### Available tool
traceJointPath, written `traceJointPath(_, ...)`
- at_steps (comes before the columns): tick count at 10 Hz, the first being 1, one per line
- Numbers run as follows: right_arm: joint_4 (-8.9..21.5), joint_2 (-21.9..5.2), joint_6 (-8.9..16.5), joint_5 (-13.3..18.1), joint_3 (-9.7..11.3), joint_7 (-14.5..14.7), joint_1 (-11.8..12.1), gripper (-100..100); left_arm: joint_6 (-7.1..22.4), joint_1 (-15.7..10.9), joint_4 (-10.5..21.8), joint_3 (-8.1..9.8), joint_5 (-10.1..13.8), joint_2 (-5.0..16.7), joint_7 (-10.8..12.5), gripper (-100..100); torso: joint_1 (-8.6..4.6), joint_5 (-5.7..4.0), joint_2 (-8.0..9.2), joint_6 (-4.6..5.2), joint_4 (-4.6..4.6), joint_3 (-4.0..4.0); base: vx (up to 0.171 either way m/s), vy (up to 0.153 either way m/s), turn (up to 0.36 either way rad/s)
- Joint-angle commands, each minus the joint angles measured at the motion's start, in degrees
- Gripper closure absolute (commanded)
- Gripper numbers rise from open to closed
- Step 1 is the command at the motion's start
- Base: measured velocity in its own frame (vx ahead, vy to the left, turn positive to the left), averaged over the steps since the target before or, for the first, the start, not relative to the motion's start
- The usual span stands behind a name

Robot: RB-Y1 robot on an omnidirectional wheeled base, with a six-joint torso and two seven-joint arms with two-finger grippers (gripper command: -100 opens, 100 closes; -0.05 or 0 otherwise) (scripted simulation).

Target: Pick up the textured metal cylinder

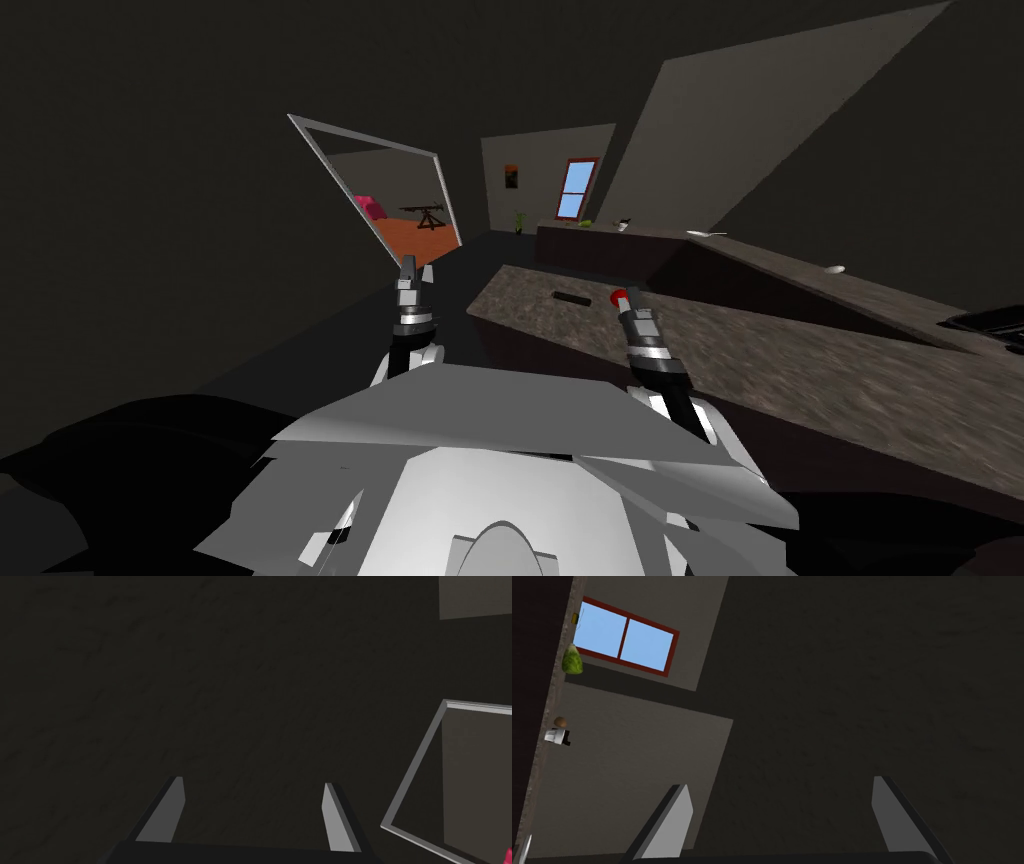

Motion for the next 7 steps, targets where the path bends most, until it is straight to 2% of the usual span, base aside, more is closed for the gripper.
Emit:
traceJointPath(1,1.4,-2.9,1.0,2.4,-1.4,-0.5,1.2,-100,0.0,0.0,0.0,0.00,0.0,0.0,0.0,0,0.00,0.00,0.00,0.00,0.00,0.00,-0.037,0.028,0.256)
traceJointPath(2,1.4,-3.5,1.0,2.4,-1.4,-0.5,1.2,-100,0.0,0.0,0.0,-0.01,0.0,0.0,0.0,0,-0.01,-0.01,0.05,-0.05,0.01,0.02,-0.018,0.029,0.162)
traceJointPath(3,3.1,-5.8,1.4,4.6,-2.7,-0.9,2.3,-100,0.0,0.0,0.0,0.00,0.0,0.0,0.0,0,0.00,0.00,0.02,0.00,0.01,0.01,-0.018,0.049,0.207)
traceJointPath(4,3.1,-6.4,1.4,4.6,-2.7,-0.9,2.3,-100,0.0,0.0,0.0,-0.01,0.0,0.0,0.0,0,0.06,0.01,0.02,-0.03,0.00,0.01,-0.006,0.047,0.142)
traceJointPath(5,4.8,-8.7,1.8,6.9,-3.9,-1.4,3.5,-100,0.0,0.0,0.0,0.00,0.0,0.0,0.0,0,0.06,0.01,-0.03,0.00,0.00,-0.01,-0.021,0.039,0.242)
traceJointPath(6,4.8,-9.4,1.8,6.9,-3.9,-1.4,3.5,-100,0.0,0.0,0.0,0.00,0.0,0.0,0.0,0,0.02,0.00,0.00,-0.04,0.00,0.00,-0.012,0.026,0.157)
traceJointPath(7,6.6,-11.5,2.2,9.3,-5.1,-1.9,4.7,-100,0.0,0.0,0.0,0.00,0.0,0.0,0.0,0,-0.01,0.00,-0.01,0.00,0.00,-0.01,-0.014,0.038,0.231)
